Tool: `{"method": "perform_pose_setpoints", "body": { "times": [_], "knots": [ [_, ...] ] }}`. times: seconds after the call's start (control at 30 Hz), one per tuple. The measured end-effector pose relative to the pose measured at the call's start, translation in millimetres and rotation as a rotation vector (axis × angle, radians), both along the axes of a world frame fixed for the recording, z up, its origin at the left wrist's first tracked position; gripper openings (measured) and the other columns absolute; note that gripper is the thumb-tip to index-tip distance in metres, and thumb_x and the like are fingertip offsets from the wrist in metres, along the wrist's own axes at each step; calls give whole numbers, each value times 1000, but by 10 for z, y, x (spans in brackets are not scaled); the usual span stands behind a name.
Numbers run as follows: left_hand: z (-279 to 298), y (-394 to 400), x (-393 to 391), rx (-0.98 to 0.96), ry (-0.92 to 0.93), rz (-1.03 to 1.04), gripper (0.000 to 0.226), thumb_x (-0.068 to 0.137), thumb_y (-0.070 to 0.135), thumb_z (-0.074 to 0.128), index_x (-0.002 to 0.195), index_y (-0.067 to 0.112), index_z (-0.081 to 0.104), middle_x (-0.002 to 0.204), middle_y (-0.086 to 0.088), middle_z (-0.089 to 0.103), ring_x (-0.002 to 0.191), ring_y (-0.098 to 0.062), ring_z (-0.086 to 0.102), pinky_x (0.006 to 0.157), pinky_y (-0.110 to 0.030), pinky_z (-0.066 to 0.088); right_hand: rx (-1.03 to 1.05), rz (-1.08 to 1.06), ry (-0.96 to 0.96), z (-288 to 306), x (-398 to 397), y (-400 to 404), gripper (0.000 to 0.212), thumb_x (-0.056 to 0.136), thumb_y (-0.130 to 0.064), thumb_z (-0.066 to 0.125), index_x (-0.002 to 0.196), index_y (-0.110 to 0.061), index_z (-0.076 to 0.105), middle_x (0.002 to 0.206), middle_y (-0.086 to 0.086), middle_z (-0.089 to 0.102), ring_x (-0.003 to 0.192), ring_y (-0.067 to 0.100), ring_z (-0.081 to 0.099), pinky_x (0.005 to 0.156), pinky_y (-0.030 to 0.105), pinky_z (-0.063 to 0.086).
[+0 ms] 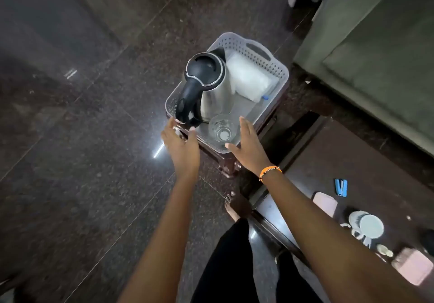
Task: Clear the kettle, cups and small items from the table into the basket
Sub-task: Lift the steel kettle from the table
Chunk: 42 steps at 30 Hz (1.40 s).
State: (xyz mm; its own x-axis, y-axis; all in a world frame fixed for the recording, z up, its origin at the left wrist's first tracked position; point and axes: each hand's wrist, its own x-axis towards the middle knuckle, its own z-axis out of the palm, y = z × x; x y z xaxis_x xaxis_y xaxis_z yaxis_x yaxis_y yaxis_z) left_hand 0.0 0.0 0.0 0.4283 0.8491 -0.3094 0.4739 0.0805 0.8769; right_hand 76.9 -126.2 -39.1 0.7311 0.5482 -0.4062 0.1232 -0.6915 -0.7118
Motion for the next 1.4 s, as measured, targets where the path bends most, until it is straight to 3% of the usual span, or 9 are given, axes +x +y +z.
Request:
{"method": "perform_pose_setpoints", "body": {
  "times": [0.1,0.17,0.3,0.53,0.7,1.03,1.2,1.3,1.4],
  "knots": [
    [-6,183,147,76,2,-116,52,86,20,60,134,18,41,120,13,40,103,18,42,90,2,28,-59,-29,14,-95,91,251,92,80,-25,69,148,-5,9,157,11,14,146,23,14,118,30,15],
    [-32,251,277,80,7,-189,52,83,20,65,130,16,43,109,18,44,95,15,47,77,7,32,-125,-21,17,-148,110,384,99,74,-26,74,147,-5,11,155,12,18,144,25,20,117,33,22],
    [-54,448,496,134,169,-235,45,76,29,70,115,15,52,91,12,54,82,-9,53,73,-20,39,-181,-25,-72,-265,86,471,100,70,-24,77,146,-4,15,150,13,24,139,29,28,114,37,30],
    [-121,808,632,-17,172,-434,30,67,32,80,82,15,61,59,7,52,55,-11,50,55,-25,44,-75,-131,-162,-275,85,343,89,56,-17,81,132,-8,36,129,8,44,114,30,54,92,38,48],
    [-93,615,570,137,139,-405,36,66,38,79,86,16,60,62,11,53,56,-8,50,47,-13,39,119,-271,-173,-153,-53,52,86,55,-16,79,131,-15,39,125,4,45,112,14,51,97,30,47],
    [505,-88,78,211,9,-378,33,54,53,75,78,34,61,55,18,56,49,1,43,48,-13,38,207,-396,-267,435,-345,-914,84,59,-19,79,133,-13,40,129,4,44,120,17,50,102,34,48],
    [752,-554,-226,190,13,-501,25,53,52,77,68,49,57,55,24,55,47,3,42,43,-4,34,97,-461,-337,338,-422,-1592,80,56,-11,82,127,-7,45,120,0,46,113,18,51,99,5,33],
    [769,-870,-354,166,35,-530,25,49,55,74,67,51,58,56,25,56,47,2,44,43,-5,35,-21,-487,-351,131,-439,-1921,74,57,-12,80,123,0,48,120,17,54,111,33,51,94,6,26],
    [702,-1146,-453,131,89,-573,28,49,54,77,65,40,59,56,21,57,47,-1,45,43,-8,35,-79,-514,-264,-124,-401,-2176,76,59,-13,82,124,2,47,125,20,51,115,31,47,90,-4,20]
  ]
}}
